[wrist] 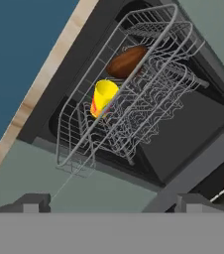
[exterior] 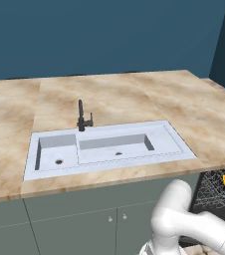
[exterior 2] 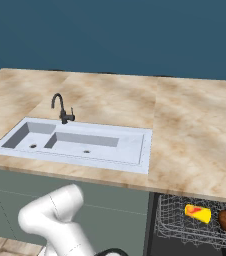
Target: Pick up the cup and bowl from the counter, place them in the dishwasher, and close the dishwasher door.
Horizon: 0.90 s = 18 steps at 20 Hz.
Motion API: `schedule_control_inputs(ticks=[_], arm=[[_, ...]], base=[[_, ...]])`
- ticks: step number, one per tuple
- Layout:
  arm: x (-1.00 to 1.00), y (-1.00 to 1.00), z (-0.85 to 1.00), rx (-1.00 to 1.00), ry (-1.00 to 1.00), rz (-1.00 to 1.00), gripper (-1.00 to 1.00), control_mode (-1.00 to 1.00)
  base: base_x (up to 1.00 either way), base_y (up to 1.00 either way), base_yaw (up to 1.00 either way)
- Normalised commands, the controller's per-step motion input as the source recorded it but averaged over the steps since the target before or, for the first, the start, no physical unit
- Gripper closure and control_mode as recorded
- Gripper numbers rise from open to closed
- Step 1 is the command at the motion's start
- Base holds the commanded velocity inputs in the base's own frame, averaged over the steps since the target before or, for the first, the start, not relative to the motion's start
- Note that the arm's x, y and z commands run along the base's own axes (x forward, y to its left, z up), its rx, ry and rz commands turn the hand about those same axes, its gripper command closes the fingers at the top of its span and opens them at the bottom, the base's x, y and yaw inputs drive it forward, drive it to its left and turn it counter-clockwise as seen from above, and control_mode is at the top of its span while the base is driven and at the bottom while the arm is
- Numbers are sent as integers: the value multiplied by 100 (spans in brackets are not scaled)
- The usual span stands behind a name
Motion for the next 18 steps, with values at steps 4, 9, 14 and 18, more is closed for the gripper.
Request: schedule_control_inputs(ticks=[4,9,14,18], arm=[[-22,100,-16,-5,-3,0,-100,-100],[-23,100,-27,-5,-2,0,-100,-100],[-10,100,-40,-1,0,0,-100,-100],[0,87,-58,-4,0,-4,-100,-100]], base=[[0,0,0],[0,0,0],[0,0,0],[0,0,0]])
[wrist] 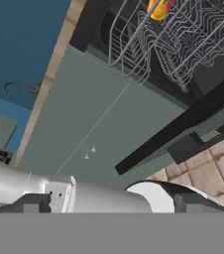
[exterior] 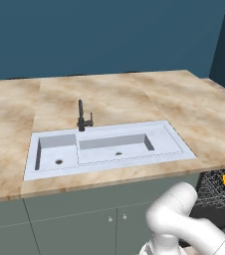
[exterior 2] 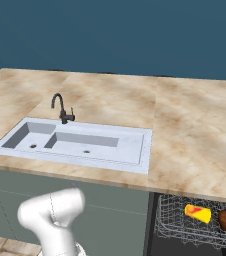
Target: Pick up the cup and bowl from the counter, place them in the dishwasher, and close the dishwasher door.
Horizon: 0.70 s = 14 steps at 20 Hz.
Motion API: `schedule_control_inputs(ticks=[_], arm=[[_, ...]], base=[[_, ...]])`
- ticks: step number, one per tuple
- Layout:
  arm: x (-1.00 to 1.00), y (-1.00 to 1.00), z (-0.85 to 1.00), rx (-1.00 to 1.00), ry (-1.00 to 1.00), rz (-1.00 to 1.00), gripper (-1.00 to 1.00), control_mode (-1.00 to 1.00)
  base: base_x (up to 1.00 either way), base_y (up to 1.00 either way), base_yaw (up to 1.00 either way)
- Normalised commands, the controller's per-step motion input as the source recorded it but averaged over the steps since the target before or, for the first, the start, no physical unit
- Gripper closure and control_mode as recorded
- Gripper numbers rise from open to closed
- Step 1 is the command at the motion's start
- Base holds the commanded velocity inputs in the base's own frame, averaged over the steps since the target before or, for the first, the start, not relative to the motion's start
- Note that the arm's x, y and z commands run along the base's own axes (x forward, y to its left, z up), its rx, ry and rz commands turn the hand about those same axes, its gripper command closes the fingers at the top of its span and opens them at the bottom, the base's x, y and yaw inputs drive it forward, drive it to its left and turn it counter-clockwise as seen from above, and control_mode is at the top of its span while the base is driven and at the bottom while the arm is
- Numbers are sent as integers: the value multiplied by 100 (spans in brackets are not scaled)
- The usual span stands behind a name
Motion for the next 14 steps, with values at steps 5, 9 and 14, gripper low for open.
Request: schedule_control_inputs(ticks=[5,9,14], arm=[[12,61,-59,-9,0,-13,-100,-100],[28,8,-38,-11,-2,-26,-100,-100],[39,0,-8,-6,-2,-28,-100,-100]], base=[[0,0,0],[0,0,0],[0,0,0]])
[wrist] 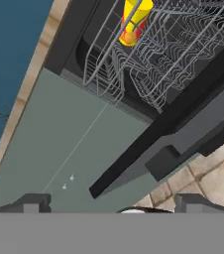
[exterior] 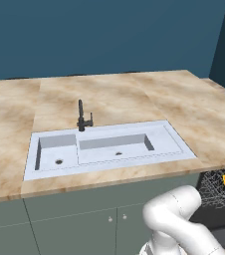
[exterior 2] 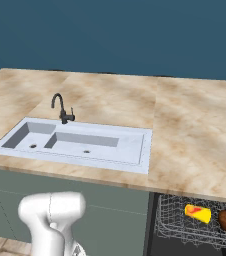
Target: Pick up the cup and bowl from the counter, place them in the dishwasher, and close the dishwasher door.
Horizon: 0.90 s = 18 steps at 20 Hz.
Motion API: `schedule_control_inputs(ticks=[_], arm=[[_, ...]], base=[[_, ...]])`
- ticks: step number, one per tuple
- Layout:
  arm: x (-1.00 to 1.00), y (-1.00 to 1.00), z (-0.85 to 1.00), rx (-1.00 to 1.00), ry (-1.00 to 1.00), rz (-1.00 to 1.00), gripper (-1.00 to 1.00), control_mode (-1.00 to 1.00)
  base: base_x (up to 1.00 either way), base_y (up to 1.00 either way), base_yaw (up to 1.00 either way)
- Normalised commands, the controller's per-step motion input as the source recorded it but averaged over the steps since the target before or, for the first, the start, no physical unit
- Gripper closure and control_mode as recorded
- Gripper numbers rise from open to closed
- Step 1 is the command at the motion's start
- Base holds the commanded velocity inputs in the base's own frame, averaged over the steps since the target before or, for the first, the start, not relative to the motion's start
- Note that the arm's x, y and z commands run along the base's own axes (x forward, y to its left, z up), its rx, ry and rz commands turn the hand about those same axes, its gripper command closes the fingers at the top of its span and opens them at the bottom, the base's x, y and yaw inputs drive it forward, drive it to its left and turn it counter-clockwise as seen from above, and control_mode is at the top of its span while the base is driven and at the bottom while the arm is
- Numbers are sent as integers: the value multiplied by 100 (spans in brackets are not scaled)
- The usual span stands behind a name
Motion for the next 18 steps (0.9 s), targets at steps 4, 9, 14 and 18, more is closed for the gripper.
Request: schedule_control_inputs(ticks=[4,9,14,18], arm=[[51,-2,-3,-2,-1,-30,-100,-100],[23,-2,-27,0,0,-18,-100,-100],[-12,-2,-58,-3,-4,-3,-100,-100],[-5,-14,-51,-3,-5,0,-100,-100]], base=[[0,0,0],[0,0,0],[0,0,0],[0,0,0]])
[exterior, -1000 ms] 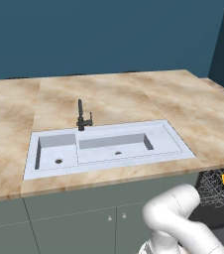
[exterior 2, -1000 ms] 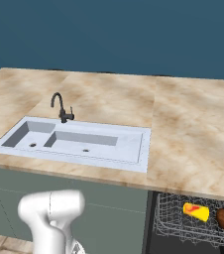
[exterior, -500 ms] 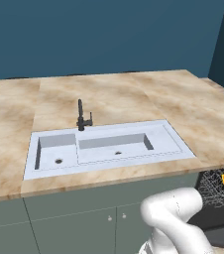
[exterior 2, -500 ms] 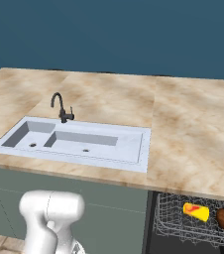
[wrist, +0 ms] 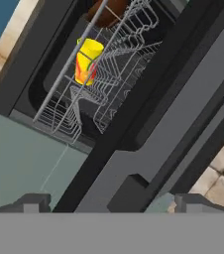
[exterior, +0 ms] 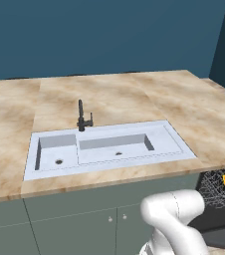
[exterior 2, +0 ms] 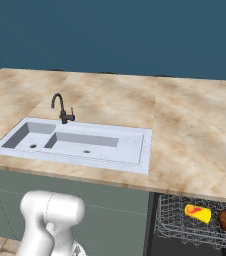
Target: Pick up the cup and bowl from the counter, place them in the dishwasher, and close the dishwasher door.
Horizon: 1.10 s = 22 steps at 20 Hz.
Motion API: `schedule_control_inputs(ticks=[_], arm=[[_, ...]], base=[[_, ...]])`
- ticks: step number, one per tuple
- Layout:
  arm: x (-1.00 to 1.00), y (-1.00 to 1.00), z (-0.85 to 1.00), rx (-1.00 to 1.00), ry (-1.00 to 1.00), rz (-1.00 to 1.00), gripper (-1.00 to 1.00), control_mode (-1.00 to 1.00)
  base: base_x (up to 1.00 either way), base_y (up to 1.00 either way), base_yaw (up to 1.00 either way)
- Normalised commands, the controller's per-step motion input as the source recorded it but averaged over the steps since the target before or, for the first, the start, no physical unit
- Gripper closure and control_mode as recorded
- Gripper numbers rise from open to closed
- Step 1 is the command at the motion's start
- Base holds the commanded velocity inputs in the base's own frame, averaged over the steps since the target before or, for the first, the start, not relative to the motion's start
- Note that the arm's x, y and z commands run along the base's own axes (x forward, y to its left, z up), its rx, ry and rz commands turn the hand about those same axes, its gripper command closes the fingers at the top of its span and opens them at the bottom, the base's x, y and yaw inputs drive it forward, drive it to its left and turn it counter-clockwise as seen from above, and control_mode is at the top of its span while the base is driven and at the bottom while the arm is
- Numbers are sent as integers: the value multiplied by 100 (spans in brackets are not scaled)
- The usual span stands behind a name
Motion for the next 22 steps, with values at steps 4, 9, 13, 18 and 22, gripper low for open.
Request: schedule_control_inputs(ticks=[4,9,13,18,22], arm=[[7,-41,-39,-1,-4,-2,-100,-100],[35,-54,-41,0,-2,-3,-100,-100],[38,-52,-40,-3,-2,-2,-100,-100],[43,-43,-27,-2,-3,0,-100,-100],[99,-8,0,-8,0,0,-100,-100]], base=[[0,0,0],[0,0,0],[0,0,0],[0,0,0],[0,0,0]])
